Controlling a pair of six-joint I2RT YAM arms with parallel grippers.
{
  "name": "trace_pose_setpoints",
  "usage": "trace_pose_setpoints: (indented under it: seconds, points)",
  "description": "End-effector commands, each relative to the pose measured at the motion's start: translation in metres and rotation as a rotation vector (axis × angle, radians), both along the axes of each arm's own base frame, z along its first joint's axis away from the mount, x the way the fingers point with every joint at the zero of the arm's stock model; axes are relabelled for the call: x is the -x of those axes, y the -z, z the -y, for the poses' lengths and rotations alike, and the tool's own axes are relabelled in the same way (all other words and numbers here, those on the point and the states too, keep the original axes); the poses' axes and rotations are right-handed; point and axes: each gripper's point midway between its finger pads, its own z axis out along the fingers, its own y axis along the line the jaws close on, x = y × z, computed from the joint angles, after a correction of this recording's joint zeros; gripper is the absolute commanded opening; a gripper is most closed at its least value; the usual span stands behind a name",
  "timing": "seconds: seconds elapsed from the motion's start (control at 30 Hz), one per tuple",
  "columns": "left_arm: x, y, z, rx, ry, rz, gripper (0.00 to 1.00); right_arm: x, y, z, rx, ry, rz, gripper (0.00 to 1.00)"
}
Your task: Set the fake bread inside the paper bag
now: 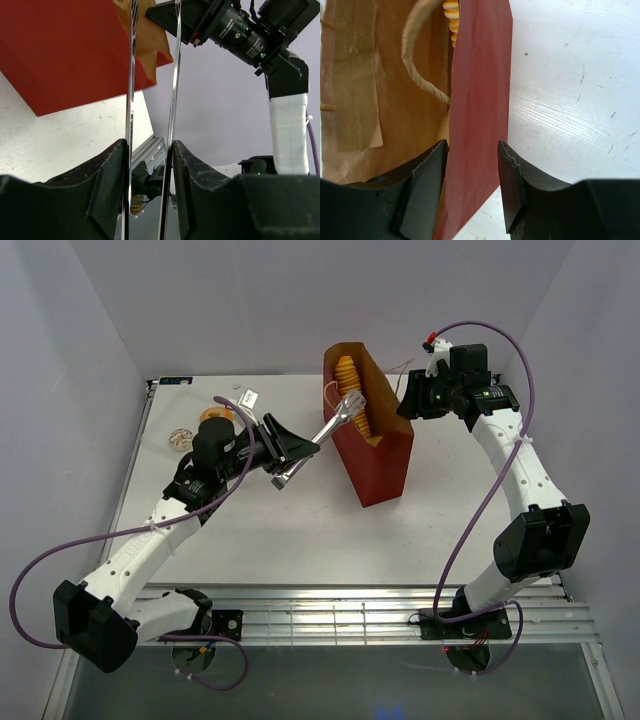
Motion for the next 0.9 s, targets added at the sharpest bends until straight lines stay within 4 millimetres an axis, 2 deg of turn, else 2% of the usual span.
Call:
trace_pose_setpoints:
  seconds: [0.0, 0.07, 0.17, 0.2, 0.23, 0.3, 0.33, 0.4, 0.43, 0.47, 0.5, 0.57, 0.67, 0.73, 0.77, 0.83, 0.87]
  points:
    - [-0.004, -0.029, -0.007, 0.004, -0.054, 0.088, 0.5, -0.001, -0.02, -0.002, -0.008, -0.01, 0.066, 0.51]
    - [-0.005, -0.036, -0.011, -0.006, -0.077, 0.113, 0.5, -0.002, -0.019, -0.001, -0.004, -0.007, 0.066, 0.51]
    - [-0.001, -0.06, -0.023, -0.016, -0.122, 0.17, 0.5, -0.001, -0.02, -0.001, -0.004, -0.007, 0.067, 0.51]
    - [-0.003, -0.057, -0.024, -0.028, -0.132, 0.167, 0.5, -0.001, -0.02, -0.001, -0.004, -0.007, 0.067, 0.51]
    - [-0.002, -0.069, -0.031, -0.025, -0.164, 0.194, 0.5, -0.002, -0.02, -0.001, -0.002, -0.007, 0.067, 0.51]
    - [-0.001, -0.071, -0.04, -0.07, -0.2, 0.21, 0.5, -0.002, -0.02, -0.001, -0.003, -0.008, 0.067, 0.51]
    - [-0.001, -0.084, -0.049, -0.077, -0.245, 0.242, 0.49, -0.002, -0.019, -0.002, -0.005, -0.01, 0.064, 0.51]
    - [-0.003, -0.086, -0.06, -0.138, -0.285, 0.27, 0.49, -0.001, -0.018, -0.003, -0.005, -0.013, 0.062, 0.51]
    - [-0.004, -0.09, -0.065, -0.155, -0.303, 0.282, 0.49, -0.002, -0.018, -0.002, -0.007, -0.012, 0.064, 0.51]
    - [-0.007, -0.102, -0.073, -0.162, -0.34, 0.307, 0.49, -0.002, -0.018, -0.003, -0.007, -0.016, 0.066, 0.51]
    - [-0.009, -0.098, -0.078, -0.21, -0.349, 0.305, 0.49, -0.002, -0.016, -0.003, -0.006, -0.014, 0.061, 0.51]
    - [-0.017, -0.107, -0.089, -0.251, -0.392, 0.318, 0.49, -0.002, -0.017, -0.003, -0.008, -0.015, 0.06, 0.51]
    - [-0.032, -0.099, -0.118, -0.37, -0.503, 0.31, 0.49, -0.003, -0.019, -0.004, -0.013, -0.018, 0.064, 0.51]
    - [-0.041, -0.085, -0.135, -0.442, -0.55, 0.289, 0.49, -0.003, -0.019, -0.005, -0.016, -0.023, 0.065, 0.51]
    - [-0.049, -0.078, -0.152, -0.466, -0.596, 0.268, 0.49, -0.004, -0.019, -0.005, -0.017, -0.025, 0.065, 0.51]
    - [-0.056, -0.052, -0.161, -0.478, -0.57, 0.214, 0.49, -0.004, -0.018, -0.006, -0.019, -0.028, 0.062, 0.51]
    - [-0.064, -0.042, -0.182, -0.476, -0.605, 0.179, 0.49, -0.005, -0.018, -0.007, -0.019, -0.03, 0.06, 0.51]
